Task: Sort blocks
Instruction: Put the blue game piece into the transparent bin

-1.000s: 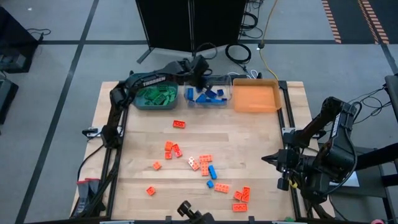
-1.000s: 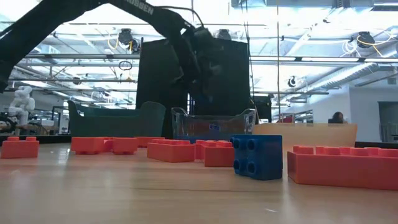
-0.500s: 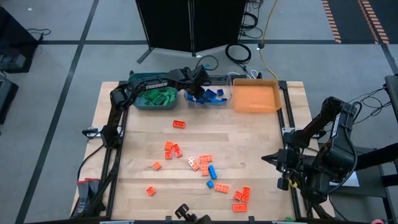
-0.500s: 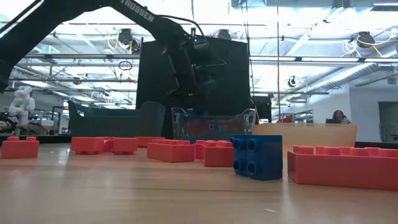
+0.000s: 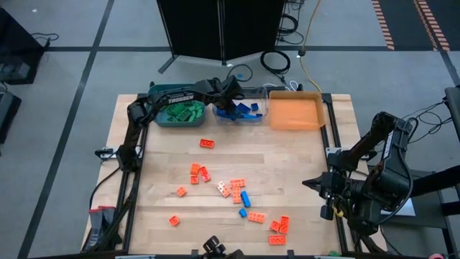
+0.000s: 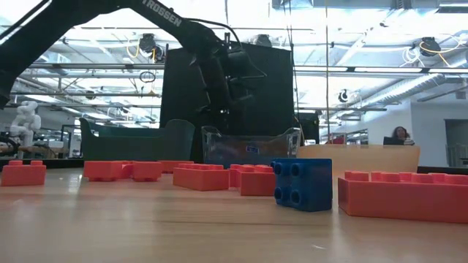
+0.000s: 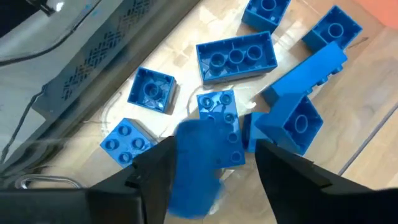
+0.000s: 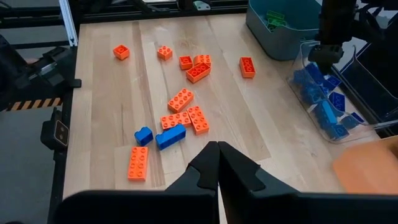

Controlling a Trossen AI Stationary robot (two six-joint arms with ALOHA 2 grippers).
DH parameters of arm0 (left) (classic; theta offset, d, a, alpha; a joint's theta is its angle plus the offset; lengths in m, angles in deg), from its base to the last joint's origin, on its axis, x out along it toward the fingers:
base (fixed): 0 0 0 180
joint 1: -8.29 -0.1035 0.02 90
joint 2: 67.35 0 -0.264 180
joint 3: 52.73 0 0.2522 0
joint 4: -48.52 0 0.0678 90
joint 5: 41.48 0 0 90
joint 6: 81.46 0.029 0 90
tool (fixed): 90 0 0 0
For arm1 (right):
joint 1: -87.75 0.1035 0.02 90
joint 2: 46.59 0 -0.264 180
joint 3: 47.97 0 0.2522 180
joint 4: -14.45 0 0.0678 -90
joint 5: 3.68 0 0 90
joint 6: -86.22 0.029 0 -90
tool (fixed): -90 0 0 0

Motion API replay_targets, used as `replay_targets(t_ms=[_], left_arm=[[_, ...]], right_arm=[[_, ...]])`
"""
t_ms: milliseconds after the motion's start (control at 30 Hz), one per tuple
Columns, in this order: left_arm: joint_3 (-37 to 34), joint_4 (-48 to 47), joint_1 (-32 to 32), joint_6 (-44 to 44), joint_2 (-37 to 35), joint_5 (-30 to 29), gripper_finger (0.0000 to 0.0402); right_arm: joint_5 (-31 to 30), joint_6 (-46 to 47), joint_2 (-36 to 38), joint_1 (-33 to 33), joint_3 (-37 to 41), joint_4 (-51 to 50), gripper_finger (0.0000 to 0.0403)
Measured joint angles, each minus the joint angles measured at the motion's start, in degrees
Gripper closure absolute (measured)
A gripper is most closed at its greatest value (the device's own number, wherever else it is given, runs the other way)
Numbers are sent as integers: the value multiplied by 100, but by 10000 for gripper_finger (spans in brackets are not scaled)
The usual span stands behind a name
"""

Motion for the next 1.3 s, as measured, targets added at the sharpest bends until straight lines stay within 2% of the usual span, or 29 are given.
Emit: replay_targets(t_ms=[300,500,633,800,933,1300], left_arm=[[136,98,15,35,0,536,172],[823,39,117,25,0,1116,171],[1473,-106,360,36,-2,1221,171],[2291,-471,955,463,-9,1537,171],[2675,-609,1609,776,-11,1833,171],[2577,-464,3298,1116,-13,1828,171]], right_arm=[[0,-2,2,0,0,0,402],[0,-42,4,0,0,-34,402],[-2,-58,4,0,0,-64,402],[-2,-63,4,-2,0,-77,402],[-2,-58,4,-1,0,-76,402],[-1,-46,4,0,0,-24,402]])
